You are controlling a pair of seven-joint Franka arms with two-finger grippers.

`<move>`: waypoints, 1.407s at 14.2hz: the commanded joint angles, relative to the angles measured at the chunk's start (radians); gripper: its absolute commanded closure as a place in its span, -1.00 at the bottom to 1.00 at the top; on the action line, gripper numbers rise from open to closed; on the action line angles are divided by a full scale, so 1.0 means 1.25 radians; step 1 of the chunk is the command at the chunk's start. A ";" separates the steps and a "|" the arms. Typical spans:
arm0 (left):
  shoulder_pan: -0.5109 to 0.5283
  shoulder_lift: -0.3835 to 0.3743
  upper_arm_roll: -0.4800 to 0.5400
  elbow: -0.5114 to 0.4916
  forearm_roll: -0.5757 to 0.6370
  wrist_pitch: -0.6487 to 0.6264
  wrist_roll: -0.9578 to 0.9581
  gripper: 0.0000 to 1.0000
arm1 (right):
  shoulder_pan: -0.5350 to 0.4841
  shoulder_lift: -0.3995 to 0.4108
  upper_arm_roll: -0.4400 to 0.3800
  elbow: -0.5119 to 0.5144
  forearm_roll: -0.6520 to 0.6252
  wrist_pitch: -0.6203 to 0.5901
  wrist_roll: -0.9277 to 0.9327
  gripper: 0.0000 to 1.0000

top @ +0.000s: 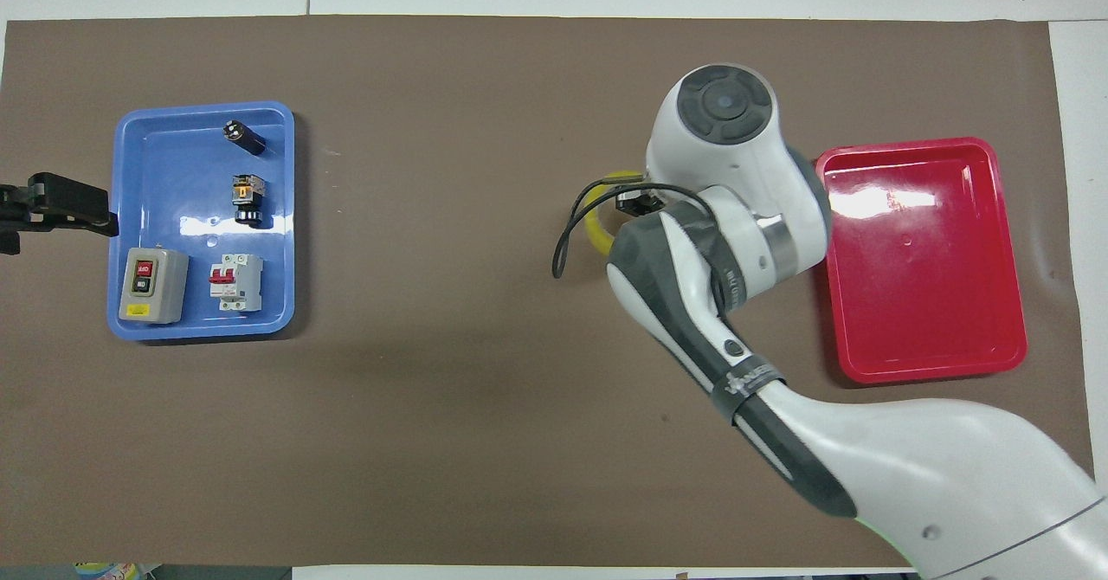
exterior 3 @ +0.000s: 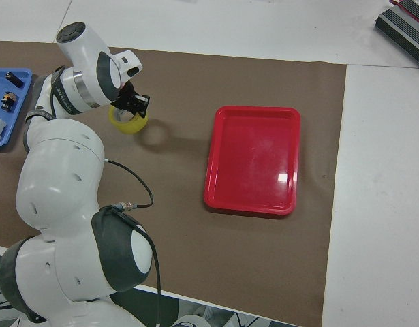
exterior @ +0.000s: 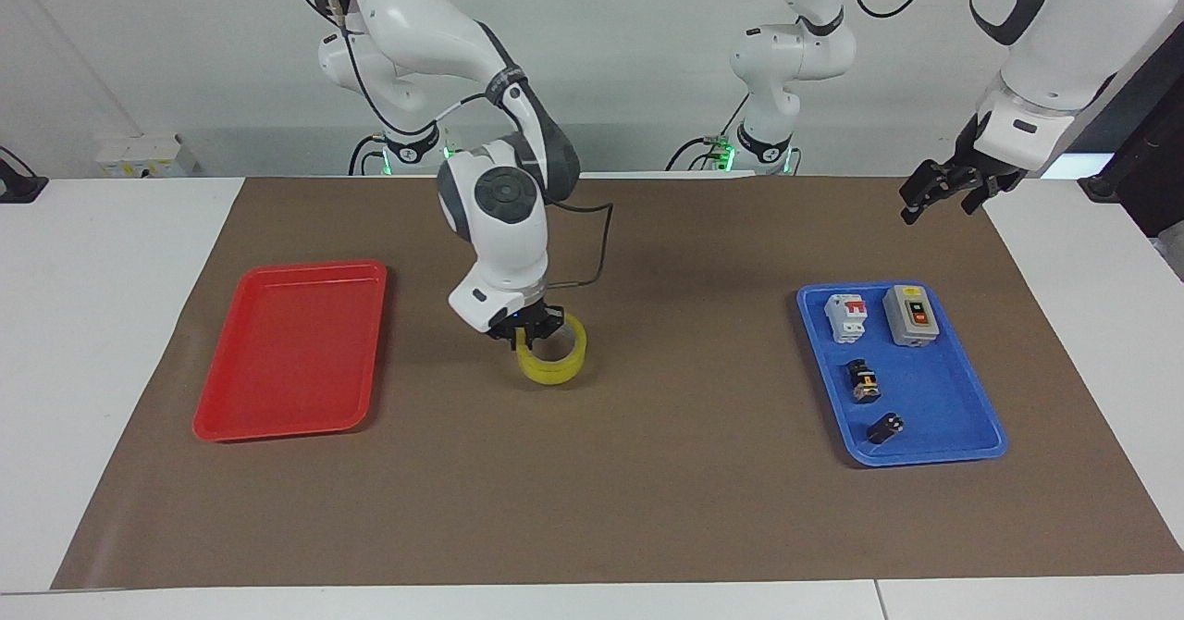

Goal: Place and move tape with both arms
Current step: 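Carry the tape with the right gripper over the red tray, then lower the tape into the red tray and open the right gripper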

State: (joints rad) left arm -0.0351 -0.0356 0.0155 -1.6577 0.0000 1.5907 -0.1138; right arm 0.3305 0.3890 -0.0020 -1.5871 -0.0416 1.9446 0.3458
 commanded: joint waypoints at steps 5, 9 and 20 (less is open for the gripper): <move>0.004 -0.023 0.000 -0.015 -0.021 -0.009 0.064 -1.00 | -0.335 -0.085 0.011 -0.020 -0.006 -0.104 -0.474 1.00; 0.005 -0.022 0.001 -0.014 -0.040 -0.007 0.071 -1.00 | -0.421 -0.109 0.010 -0.090 -0.006 -0.084 -0.572 1.00; 0.002 -0.023 0.001 -0.015 -0.038 -0.012 0.100 -1.00 | -0.483 -0.218 0.008 -0.469 -0.005 0.268 -0.626 1.00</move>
State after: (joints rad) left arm -0.0348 -0.0410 0.0146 -1.6576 -0.0257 1.5906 -0.0075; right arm -0.2459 0.1693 -0.0074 -2.1098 -0.0426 2.2463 -0.4156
